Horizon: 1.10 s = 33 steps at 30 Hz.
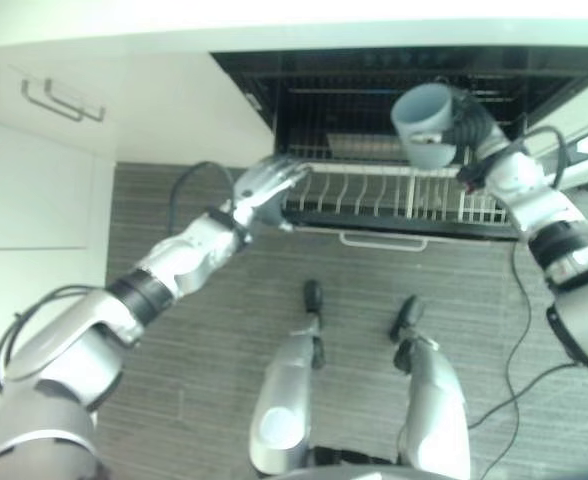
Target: Place the dishes in the dishwasher.
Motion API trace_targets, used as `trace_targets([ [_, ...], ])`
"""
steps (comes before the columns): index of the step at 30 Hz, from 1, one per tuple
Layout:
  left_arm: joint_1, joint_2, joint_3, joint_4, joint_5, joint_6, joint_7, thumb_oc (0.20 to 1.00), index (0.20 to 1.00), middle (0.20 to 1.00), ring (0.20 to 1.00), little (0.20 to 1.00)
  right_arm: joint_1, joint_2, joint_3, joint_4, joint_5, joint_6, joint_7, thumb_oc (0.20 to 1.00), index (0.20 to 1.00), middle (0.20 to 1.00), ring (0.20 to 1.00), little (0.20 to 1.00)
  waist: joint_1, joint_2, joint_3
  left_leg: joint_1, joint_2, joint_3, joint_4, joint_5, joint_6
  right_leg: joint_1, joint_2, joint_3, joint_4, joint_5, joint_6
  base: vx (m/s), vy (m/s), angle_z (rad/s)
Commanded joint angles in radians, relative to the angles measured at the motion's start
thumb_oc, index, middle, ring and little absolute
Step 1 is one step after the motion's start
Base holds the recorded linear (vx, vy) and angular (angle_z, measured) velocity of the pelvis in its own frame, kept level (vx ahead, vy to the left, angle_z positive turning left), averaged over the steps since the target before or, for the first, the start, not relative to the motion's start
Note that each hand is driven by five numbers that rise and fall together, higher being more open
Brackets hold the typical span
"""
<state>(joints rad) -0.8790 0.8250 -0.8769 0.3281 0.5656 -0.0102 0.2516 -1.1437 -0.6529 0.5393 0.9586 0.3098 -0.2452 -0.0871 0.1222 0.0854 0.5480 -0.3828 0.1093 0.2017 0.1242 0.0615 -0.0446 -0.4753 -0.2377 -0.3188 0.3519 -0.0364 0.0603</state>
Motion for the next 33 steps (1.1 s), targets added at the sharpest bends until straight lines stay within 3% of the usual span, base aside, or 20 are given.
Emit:
trace_targets([
  [1, -0.030, 0.025, 0.021, -0.060, -0.040, 0.043, 0.015, 1.000, 1.000, 1.000, 1.000, 1.000, -0.108, -0.001, 0.000, 0.001, 0.078, -0.040, -0.057, 0.200, 0.200, 0.200, 0.200, 0.200, 0.010, 0.006, -0.028, -0.074, 0.020, -0.008, 0.046, 0.010, -0.023, 0.019, -0.055, 0.002, -0.032, 0.057, 0.099, -0.02, 0.022, -0.05],
  [10, -0.020, 0.013, 0.030, -0.081, -0.054, 0.068, 0.023, 1.000, 1.000, 1.000, 1.000, 1.000, -0.101, 0.016, -0.080, 0.049, 0.104, -0.017, -0.164, 0.200, 0.200, 0.200, 0.200, 0.200, 0.005, 0.031, -0.028, -0.089, 0.011, -0.004, 0.028, 0.017, -0.025, -0.005, -0.053, 0.010, -0.031, 0.055, 0.097, -0.01, 0.023, -0.03],
  [21, -0.016, 0.012, 0.024, -0.109, -0.037, 0.084, 0.013, 1.000, 1.000, 1.000, 1.000, 1.000, -0.076, 0.036, -0.086, 0.102, 0.092, 0.073, -0.191, 0.200, 0.200, 0.200, 0.200, 0.200, 0.004, 0.045, -0.028, -0.091, 0.007, 0.004, 0.010, 0.026, -0.028, -0.014, -0.059, 0.011, -0.038, 0.065, 0.102, 0.00, 0.002, -0.01],
  [27, -0.032, 0.000, 0.007, -0.107, -0.043, 0.072, 0.016, 1.000, 1.000, 1.000, 1.000, 1.000, -0.073, 0.060, -0.095, 0.174, 0.099, 0.106, -0.147, 0.200, 0.200, 0.200, 0.200, 0.200, 0.005, 0.053, -0.028, -0.097, 0.007, 0.009, 0.013, 0.026, -0.029, -0.019, -0.065, 0.008, -0.042, 0.071, 0.104, 0.01, -0.001, -0.01],
  [33, -0.036, -0.003, 0.006, -0.107, -0.038, 0.080, 0.007, 1.000, 1.000, 1.000, 1.000, 1.000, -0.048, 0.082, -0.104, 0.193, 0.126, 0.181, -0.149, 0.200, 0.200, 0.200, 0.200, 0.200, 0.003, 0.052, -0.028, -0.098, 0.007, 0.013, 0.015, 0.025, -0.028, -0.023, -0.065, 0.013, -0.041, 0.073, 0.105, 0.00, 0.000, 0.00],
])
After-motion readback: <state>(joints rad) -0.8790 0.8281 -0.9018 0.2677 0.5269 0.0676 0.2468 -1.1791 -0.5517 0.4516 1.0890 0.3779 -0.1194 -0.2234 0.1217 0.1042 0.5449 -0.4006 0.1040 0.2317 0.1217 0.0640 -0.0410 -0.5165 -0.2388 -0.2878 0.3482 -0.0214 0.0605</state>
